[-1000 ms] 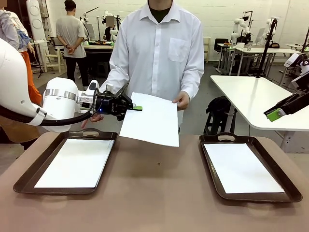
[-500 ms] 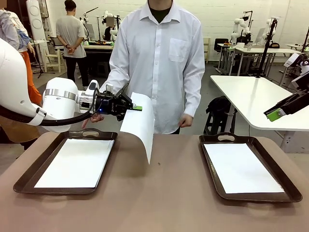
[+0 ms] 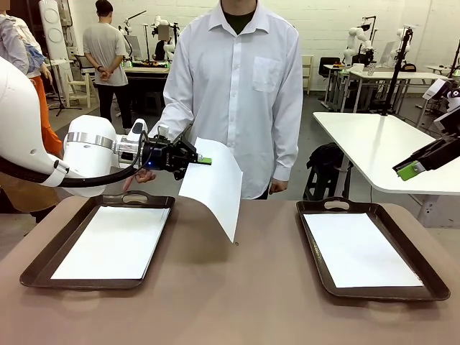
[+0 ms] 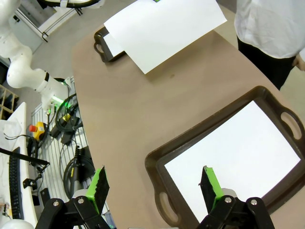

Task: Sort the A4 documents.
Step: Receive the A4 Paper, then place the A4 Paper in the designated Handle tray.

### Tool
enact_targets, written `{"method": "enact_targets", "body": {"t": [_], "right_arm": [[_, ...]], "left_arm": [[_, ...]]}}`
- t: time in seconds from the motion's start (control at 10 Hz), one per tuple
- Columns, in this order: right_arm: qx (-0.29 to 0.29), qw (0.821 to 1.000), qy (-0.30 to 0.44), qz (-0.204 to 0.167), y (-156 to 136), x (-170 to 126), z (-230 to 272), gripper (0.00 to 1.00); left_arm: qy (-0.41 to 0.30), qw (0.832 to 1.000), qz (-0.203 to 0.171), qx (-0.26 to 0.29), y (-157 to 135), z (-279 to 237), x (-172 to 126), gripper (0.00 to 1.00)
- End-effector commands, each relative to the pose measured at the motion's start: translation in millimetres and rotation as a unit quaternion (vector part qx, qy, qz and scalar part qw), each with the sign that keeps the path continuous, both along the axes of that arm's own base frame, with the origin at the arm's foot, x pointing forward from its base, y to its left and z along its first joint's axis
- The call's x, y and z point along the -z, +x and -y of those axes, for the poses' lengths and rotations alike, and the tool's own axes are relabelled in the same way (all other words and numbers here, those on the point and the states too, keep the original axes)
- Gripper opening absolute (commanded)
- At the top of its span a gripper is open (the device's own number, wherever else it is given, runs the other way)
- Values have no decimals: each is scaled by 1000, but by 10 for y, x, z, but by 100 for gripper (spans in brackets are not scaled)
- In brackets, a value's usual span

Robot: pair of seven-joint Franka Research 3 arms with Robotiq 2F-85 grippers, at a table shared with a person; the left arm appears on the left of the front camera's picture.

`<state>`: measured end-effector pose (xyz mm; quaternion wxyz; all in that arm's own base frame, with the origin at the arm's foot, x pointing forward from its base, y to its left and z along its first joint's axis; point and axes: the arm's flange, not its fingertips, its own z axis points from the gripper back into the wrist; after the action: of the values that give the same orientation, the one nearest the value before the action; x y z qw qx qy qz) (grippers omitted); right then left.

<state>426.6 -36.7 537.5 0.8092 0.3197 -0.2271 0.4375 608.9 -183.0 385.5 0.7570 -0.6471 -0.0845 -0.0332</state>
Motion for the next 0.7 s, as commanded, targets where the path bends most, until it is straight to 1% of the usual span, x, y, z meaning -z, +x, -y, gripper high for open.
{"method": "enact_targets", "body": {"t": [0.0,0.6], "right_arm": [[-4,1000,1,3,-9,3,-5,100],[-4,1000,1,3,-9,3,-5,100]], "left_arm": [[0,1000,7,1,6,5,5,0],[0,1000,7,1,6,5,5,0]]}}
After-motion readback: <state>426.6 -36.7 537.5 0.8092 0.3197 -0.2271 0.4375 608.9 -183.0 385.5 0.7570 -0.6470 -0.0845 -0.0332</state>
